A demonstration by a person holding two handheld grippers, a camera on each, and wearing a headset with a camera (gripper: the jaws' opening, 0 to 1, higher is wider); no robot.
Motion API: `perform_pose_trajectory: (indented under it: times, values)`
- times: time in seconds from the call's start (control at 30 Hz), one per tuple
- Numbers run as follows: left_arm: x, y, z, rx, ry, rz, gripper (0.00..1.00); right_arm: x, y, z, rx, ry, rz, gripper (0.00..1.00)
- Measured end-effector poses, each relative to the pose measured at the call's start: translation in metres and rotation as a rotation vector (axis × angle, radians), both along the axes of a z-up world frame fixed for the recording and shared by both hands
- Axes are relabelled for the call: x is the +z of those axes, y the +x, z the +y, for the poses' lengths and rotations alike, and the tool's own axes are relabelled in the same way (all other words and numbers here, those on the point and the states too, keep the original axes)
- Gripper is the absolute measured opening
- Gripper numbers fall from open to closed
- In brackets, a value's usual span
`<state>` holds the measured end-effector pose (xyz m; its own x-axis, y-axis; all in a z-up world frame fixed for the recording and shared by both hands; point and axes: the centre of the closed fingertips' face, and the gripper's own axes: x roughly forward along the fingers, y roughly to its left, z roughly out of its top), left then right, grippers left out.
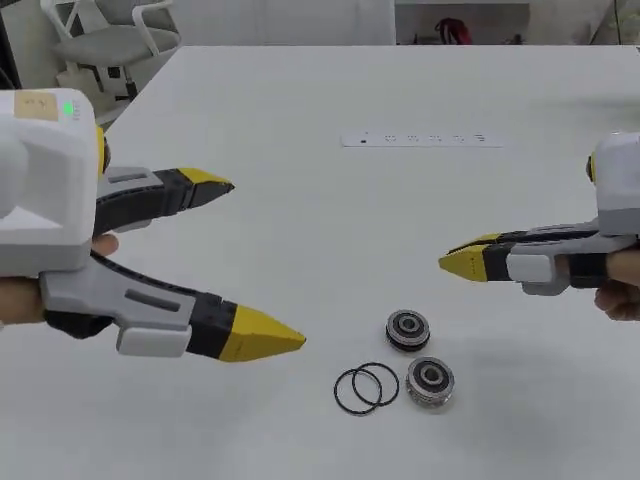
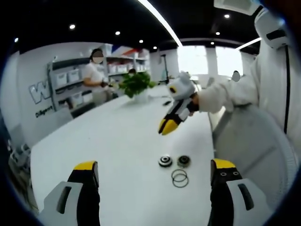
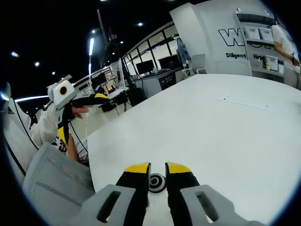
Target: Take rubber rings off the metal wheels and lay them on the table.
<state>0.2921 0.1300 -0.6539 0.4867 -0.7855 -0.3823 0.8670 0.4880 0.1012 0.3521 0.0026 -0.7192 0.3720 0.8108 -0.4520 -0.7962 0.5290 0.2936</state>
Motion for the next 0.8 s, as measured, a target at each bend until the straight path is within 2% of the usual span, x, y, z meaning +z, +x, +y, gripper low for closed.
perform_pose_trajectory:
  times: [0.3,0.57,0.67,0.77,0.8]
  values:
    - [0.017,0.019,-0.027,-0.062,-0.004,-0.037,1.00,-0.004,0.007,-0.009,-0.016,-0.014,-0.002,0.10]
    - [0.025,0.036,-0.055,-0.110,-0.009,-0.039,1.00,-0.005,0.010,-0.014,-0.021,-0.015,-0.003,0.10]
    - [0.028,0.047,-0.064,-0.119,-0.007,-0.046,1.00,-0.006,0.011,-0.014,-0.019,-0.011,0.001,0.10]
    - [0.023,0.062,-0.074,-0.114,0.030,-0.058,1.00,-0.009,0.010,-0.015,-0.013,-0.017,0.003,0.10]
    - [0.023,0.065,-0.078,-0.118,0.027,-0.058,1.00,-0.010,0.010,-0.016,-0.011,-0.020,0.004,0.09]
